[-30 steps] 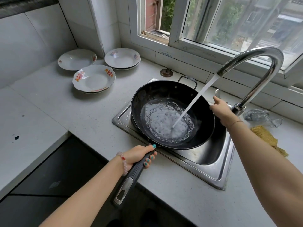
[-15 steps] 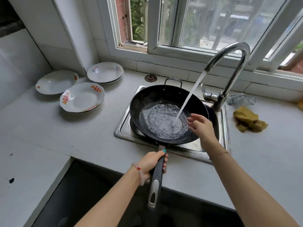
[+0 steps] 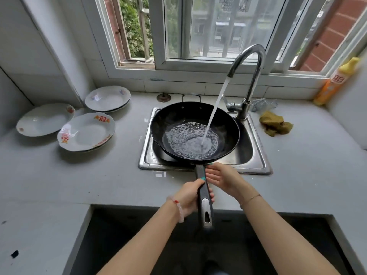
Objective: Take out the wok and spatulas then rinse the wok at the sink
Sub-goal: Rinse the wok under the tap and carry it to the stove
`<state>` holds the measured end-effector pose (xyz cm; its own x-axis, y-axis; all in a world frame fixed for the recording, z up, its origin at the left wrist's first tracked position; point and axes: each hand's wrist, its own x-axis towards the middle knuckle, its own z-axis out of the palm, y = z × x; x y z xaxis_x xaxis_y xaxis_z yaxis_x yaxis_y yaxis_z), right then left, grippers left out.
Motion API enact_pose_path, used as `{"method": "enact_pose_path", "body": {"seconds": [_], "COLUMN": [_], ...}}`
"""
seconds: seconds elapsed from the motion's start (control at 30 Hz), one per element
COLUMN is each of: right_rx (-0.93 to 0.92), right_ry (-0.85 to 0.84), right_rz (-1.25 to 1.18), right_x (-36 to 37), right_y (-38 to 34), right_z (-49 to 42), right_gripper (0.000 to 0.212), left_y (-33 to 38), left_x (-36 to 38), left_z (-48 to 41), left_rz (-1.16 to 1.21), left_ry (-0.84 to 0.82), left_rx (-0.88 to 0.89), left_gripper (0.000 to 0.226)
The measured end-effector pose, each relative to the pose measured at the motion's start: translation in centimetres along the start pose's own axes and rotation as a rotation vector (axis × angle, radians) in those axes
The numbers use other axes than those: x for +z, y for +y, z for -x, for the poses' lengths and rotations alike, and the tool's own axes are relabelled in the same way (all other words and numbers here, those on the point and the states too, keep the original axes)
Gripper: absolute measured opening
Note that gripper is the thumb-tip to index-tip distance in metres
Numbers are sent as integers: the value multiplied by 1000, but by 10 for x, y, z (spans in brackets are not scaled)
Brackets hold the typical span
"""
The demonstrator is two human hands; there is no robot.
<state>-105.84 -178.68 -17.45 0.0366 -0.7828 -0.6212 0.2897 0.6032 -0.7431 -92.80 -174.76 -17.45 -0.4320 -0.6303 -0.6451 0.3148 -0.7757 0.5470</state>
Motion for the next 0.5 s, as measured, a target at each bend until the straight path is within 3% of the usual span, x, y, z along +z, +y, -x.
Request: {"method": "enact_pose_path", "body": {"seconds": [0.2,0.37,0.5], "right_rx": [99,245,317], "right_ry": [-119,-179,-208], "right_rz": [-60,-305,-384], "right_x": [28,37,39], "right_y": [-1,4,8], "right_z": [-12,-21,-30], "right_gripper": [22,23,25], "left_y": [2,-6,-13], "left_x": [-6,-11,-3], "left_z": [9,10,12], "left_rz": [58,23,114], "left_ry": [-35,-81,-103], "left_rx": [1,-54,-91], "left_gripper": [32,42,31]}}
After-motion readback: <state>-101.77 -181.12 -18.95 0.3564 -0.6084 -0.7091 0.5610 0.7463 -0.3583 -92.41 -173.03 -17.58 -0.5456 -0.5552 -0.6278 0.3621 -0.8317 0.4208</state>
